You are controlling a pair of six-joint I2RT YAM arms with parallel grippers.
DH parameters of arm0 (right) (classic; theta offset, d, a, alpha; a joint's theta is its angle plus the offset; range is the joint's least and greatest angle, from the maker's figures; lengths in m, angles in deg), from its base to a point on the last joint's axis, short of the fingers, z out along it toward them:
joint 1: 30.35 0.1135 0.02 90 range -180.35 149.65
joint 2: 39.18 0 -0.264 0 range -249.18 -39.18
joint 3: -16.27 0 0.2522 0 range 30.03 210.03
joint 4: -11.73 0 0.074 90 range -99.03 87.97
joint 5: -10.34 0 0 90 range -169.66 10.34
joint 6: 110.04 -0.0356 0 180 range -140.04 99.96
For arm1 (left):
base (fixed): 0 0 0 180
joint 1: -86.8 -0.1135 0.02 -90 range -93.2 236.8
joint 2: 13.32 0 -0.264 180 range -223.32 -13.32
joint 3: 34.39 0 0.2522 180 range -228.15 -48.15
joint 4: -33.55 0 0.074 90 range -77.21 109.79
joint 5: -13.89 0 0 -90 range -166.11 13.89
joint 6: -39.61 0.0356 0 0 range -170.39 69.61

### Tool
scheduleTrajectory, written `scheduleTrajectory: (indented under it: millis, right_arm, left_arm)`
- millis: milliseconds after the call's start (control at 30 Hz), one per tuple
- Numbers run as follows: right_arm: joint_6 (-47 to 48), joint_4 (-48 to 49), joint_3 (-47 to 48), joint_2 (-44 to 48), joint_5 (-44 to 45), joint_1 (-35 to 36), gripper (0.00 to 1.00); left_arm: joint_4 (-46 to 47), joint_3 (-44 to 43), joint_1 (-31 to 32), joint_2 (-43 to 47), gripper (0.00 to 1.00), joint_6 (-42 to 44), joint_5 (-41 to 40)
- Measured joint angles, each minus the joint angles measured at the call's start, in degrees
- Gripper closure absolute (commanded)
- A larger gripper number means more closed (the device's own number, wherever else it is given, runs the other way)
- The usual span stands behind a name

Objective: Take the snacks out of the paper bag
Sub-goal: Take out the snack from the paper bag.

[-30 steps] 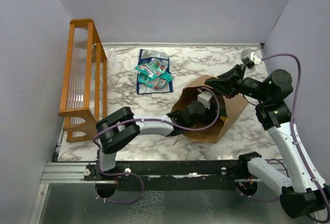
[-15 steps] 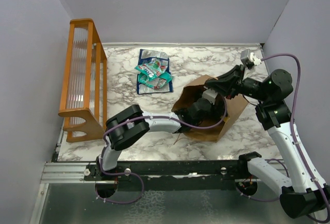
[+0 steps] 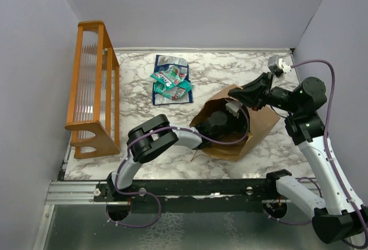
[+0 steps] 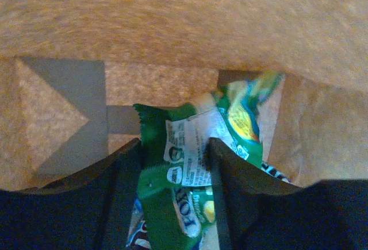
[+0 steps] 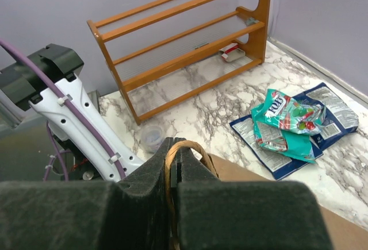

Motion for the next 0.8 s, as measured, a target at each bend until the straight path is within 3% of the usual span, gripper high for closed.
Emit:
scheduleTrajectory:
  millis: [33, 133, 233, 467, 800]
  right_arm:
    - [0.00, -0.04, 0.04, -0.02, 0.00, 0.00, 0.99]
    - [0.04, -0.50, 0.94, -0.37, 0.00, 0.00, 0.99]
    - [0.26, -1.22, 1.86, -0.44, 0.00, 0.00, 0.99]
    - [2.45, -3.61, 2.19, -0.26, 1.79, 0.13, 0.99]
    - [5.25, -9.75, 1.62, 3.26, 17.99, 0.44, 0.99]
  left_arm:
    - [1.49, -0.02, 0.02, -0.59, 0.73, 0.39, 1.70]
    - [2.01, -0.02, 0.02, -0.94, 0.91, 0.46, 3.89]
    - [2.40, 0.24, 0.07, -0.83, 1.00, 0.76, 4.35]
    - [-1.53, 8.22, 0.07, 7.85, 1.00, 0.59, 4.35]
    - [-13.16, 10.12, 0.81, 23.06, 1.00, -0.15, 4.72]
